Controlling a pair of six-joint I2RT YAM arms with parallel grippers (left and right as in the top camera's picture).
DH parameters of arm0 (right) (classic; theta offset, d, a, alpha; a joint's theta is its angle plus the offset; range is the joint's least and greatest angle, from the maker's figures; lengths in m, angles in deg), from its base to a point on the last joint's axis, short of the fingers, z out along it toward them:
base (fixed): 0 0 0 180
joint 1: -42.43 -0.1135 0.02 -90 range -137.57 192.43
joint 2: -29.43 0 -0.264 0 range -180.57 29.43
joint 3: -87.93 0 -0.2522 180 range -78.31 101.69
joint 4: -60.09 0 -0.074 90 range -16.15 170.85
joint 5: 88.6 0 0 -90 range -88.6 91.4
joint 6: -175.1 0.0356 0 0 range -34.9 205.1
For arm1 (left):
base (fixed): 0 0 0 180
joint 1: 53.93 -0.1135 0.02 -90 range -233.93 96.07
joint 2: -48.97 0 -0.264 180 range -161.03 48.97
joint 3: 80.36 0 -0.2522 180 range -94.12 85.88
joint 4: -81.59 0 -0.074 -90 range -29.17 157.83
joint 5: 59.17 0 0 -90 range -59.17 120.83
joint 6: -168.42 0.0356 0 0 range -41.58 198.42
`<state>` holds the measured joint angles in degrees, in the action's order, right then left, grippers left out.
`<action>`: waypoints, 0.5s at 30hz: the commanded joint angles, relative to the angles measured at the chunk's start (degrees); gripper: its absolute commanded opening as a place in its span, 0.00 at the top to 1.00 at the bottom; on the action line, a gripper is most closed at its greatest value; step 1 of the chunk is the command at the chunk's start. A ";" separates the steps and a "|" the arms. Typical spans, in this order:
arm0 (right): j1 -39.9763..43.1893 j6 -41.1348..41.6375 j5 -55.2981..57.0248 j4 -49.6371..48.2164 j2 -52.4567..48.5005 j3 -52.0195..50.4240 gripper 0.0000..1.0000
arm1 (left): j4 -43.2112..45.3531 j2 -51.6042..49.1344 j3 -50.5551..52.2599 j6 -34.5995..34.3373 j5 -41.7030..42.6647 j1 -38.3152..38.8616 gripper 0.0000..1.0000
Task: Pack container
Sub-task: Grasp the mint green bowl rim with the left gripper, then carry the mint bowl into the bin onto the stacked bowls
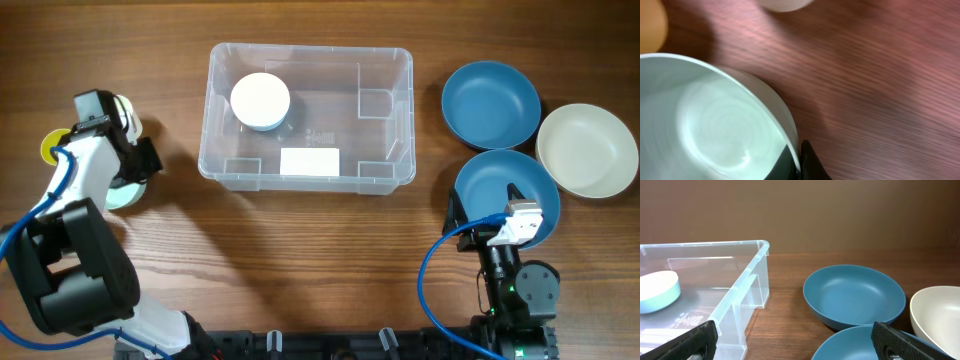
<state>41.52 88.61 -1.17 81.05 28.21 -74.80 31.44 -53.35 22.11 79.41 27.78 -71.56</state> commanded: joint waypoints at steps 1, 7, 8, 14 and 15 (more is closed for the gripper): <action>0.28 -0.37 -0.52 -0.17 0.20 -0.11 0.00 | 0.24 2.45 -0.79 -0.35 2.56 2.78 0.96; 0.28 -0.39 -0.52 -0.17 0.20 -0.11 0.00 | -1.64 5.49 -0.79 -0.39 2.58 6.54 0.96; 0.28 -0.39 -0.50 -0.17 0.20 -0.11 0.00 | -2.05 6.10 -0.79 -0.59 2.58 6.84 0.96; 0.28 -0.39 -0.52 -0.17 0.20 -0.11 0.00 | -5.07 13.03 -0.79 -5.35 2.58 8.81 0.96; 0.28 -0.39 -0.52 -0.17 0.20 -0.11 0.00 | -5.22 13.97 -0.79 -5.73 2.56 8.98 0.96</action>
<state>41.52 88.63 -1.17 81.05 28.21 -74.80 26.59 -43.80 22.11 76.44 29.46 -63.38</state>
